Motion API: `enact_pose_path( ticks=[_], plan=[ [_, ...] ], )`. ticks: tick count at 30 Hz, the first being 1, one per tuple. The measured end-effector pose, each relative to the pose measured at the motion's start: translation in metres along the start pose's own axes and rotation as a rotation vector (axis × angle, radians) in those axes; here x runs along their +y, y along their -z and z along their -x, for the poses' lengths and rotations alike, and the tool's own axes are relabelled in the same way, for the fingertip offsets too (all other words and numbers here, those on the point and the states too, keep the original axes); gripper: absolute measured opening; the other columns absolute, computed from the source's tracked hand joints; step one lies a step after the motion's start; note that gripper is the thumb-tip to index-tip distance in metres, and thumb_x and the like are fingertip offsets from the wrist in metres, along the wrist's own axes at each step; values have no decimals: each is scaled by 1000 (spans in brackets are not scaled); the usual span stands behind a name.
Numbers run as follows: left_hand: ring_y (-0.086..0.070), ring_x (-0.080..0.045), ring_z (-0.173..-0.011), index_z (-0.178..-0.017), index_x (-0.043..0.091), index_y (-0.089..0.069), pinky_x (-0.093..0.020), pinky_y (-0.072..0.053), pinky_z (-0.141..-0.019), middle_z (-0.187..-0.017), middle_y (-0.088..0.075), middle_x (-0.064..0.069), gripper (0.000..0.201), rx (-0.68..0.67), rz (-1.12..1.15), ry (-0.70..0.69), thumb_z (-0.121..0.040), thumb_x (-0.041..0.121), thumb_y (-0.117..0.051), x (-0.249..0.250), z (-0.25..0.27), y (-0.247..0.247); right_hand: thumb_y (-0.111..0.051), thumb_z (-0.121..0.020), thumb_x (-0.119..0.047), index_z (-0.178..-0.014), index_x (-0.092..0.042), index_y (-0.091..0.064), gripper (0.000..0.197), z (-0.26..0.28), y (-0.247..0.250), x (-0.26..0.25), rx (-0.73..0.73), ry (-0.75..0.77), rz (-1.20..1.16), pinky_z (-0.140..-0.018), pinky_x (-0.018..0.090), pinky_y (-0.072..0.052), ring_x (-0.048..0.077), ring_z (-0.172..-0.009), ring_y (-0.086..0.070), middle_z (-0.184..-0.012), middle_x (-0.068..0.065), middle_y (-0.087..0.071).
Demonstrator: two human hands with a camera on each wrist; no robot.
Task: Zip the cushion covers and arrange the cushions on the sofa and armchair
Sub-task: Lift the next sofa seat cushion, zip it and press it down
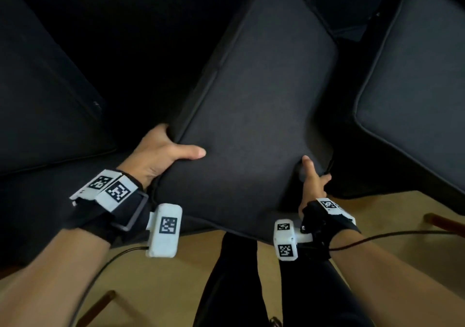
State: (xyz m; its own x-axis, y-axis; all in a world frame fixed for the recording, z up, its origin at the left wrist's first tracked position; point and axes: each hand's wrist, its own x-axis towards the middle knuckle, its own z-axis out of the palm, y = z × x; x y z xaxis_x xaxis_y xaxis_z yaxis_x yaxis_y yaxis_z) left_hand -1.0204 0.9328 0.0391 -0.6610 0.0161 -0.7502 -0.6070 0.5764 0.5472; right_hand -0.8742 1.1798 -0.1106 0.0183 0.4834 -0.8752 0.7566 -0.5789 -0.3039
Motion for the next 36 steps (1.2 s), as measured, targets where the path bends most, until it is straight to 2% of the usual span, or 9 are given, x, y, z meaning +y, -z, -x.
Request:
enact_pose_path(
  ticks=[4, 7, 9, 12, 15, 20, 25, 31, 36],
  plan=[
    [-58, -22, -113, -123, 22, -51, -40, -47, -100, -122, -62, 1, 101, 201, -326, -126, -35, 54, -88, 47, 50, 15, -70, -34, -88, -145, -18, -43, 134, -3, -32, 14, -235, -5, -60, -110, 50, -41, 29, -125, -56, -142, 11, -55],
    [-54, -30, -120, -135, 17, -42, -35, -43, -97, -131, -57, -6, 101, 241, -503, -139, -52, 48, -90, 66, 62, 13, -70, -51, -67, -106, -14, -69, 76, 17, -45, 12, -333, 114, -30, -92, 42, -53, 28, -97, -68, -109, 12, -72],
    [-52, -32, -124, -139, 14, -36, -35, -41, -98, -135, -54, -9, 104, 235, -517, -113, -56, 49, -89, 62, 62, 11, -68, -55, -57, -101, -16, -68, 62, 65, -40, -11, -271, 234, 112, -98, 47, -51, 34, -105, -66, -110, 15, -72],
    [-48, -33, -129, -144, 11, -29, -38, -41, -105, -143, -48, -11, 110, 191, -457, -59, -60, 51, -87, 43, 72, 6, -73, -80, -27, -120, -9, -62, 45, 116, -14, -49, -135, 584, 302, -101, 38, -47, 26, -109, -60, -115, 12, -63],
    [-43, -34, -133, -146, 9, -25, -46, -38, -109, -146, -43, -13, 114, 178, -445, -33, -60, 54, -86, 25, 88, 2, -76, -78, -19, -131, -10, -53, 59, 184, 10, -92, -235, 1196, 496, -103, 32, -40, 22, -117, -49, -127, 9, -48],
    [-46, -33, -128, -140, 13, -31, -52, -43, -102, -139, -47, -7, 111, 152, -500, -140, -54, 58, -85, 24, 106, -5, -78, -58, -30, -153, -27, -26, 108, 250, -23, -145, -539, 1797, 1454, -118, 47, -18, 30, -151, -11, -162, 7, -17],
    [-39, -36, -130, -150, 26, -5, -55, -41, -102, -148, -29, -4, 125, 5, -632, -91, -56, 56, -81, 14, 126, -18, -87, -52, -50, -154, -30, -11, 129, 261, -63, -163, -533, 1693, 2439, -118, 56, -8, 27, -148, -14, -159, 4, -20],
    [-47, -31, -125, -149, 29, -8, -47, -44, -102, -139, -42, -5, 116, 33, -609, -137, -60, 43, -80, 11, 138, -13, -83, -42, -43, -127, -18, -48, 95, 269, -51, -153, -494, 1877, 2280, -101, 46, -31, 21, -111, -50, -121, -2, -51],
    [-55, -27, -108, -145, 27, -21, -38, -45, -89, -125, -51, -3, 102, 157, -803, -335, -59, 40, -75, 34, 165, 8, -79, -31, -49, -97, -16, -58, 77, 264, -16, -160, -526, 1984, 1844, -75, 36, -23, 21, -84, -56, -90, -5, -57]
  ],
)
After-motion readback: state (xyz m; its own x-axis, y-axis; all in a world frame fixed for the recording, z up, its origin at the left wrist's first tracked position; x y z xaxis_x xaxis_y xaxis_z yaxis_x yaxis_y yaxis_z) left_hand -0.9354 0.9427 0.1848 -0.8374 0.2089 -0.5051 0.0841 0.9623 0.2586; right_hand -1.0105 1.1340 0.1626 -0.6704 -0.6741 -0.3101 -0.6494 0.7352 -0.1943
